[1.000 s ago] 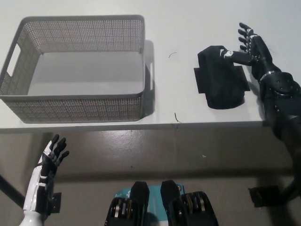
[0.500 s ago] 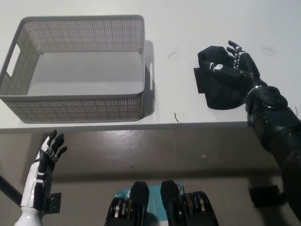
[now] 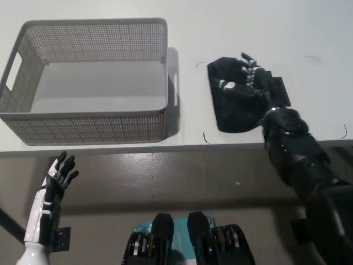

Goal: Use the right hand to push the pencil case on the right hand side to the container on the left side

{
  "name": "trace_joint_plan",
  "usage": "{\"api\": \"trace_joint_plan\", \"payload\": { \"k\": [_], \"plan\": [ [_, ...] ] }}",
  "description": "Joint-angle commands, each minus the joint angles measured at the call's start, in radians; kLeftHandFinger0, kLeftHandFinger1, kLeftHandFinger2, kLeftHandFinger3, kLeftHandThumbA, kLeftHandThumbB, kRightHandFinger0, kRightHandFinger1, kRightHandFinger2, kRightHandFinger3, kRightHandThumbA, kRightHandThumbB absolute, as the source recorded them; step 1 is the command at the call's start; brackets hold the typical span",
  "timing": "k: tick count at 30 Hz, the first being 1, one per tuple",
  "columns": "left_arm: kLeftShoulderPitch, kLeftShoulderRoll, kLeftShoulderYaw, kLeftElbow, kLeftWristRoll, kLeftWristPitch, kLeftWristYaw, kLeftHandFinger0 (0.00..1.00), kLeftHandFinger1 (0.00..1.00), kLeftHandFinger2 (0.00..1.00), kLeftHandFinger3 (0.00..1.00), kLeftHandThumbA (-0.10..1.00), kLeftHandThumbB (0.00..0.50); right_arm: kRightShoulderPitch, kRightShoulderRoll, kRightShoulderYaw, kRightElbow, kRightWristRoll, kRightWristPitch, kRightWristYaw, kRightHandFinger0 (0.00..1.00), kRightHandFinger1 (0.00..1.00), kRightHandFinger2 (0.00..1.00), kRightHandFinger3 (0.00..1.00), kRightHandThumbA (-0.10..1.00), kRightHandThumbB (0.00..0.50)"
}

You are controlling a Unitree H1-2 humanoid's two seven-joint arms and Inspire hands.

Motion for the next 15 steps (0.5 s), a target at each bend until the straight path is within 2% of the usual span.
{"api": "trace_joint_plan", "payload": {
  "k": [1,3,4,7,10,15],
  "plan": [
    [-0.016,0.012,0.003,-0.032,-0.004,-0.026,-0.004,1.00,1.00,1.00,1.00,1.00,0.078,-0.030,0.063,-0.004,-0.009,0.026,-0.025,-0.005,1.00,1.00,1.00,1.00,1.00,0.227],
    [-0.019,0.012,0.003,-0.027,-0.002,-0.041,-0.004,1.00,1.00,1.00,1.00,1.00,0.062,-0.036,0.086,-0.002,-0.011,0.025,-0.036,0.000,1.00,1.00,1.00,1.00,1.00,0.230],
    [-0.017,0.014,0.003,-0.032,-0.004,-0.034,-0.006,1.00,1.00,1.00,1.00,1.00,0.071,-0.040,0.105,-0.003,-0.012,0.027,-0.044,-0.011,1.00,1.00,1.00,1.00,1.00,0.240],
    [-0.017,0.016,0.005,-0.038,-0.001,-0.029,-0.004,1.00,1.00,1.00,1.00,1.00,0.085,-0.053,0.139,-0.030,-0.016,0.058,-0.043,-0.016,1.00,1.00,1.00,1.00,1.00,0.230],
    [-0.019,0.015,0.007,-0.040,-0.010,-0.028,-0.005,1.00,1.00,1.00,1.00,1.00,0.066,-0.066,0.168,-0.045,-0.018,0.073,-0.060,-0.015,1.00,1.00,1.00,1.00,1.00,0.215],
    [-0.026,0.016,0.004,-0.029,0.001,-0.034,-0.005,1.00,1.00,1.00,1.00,1.00,0.078,-0.092,0.213,-0.074,-0.027,0.104,-0.063,-0.034,1.00,1.00,1.00,1.00,1.00,0.188]
  ]
}}
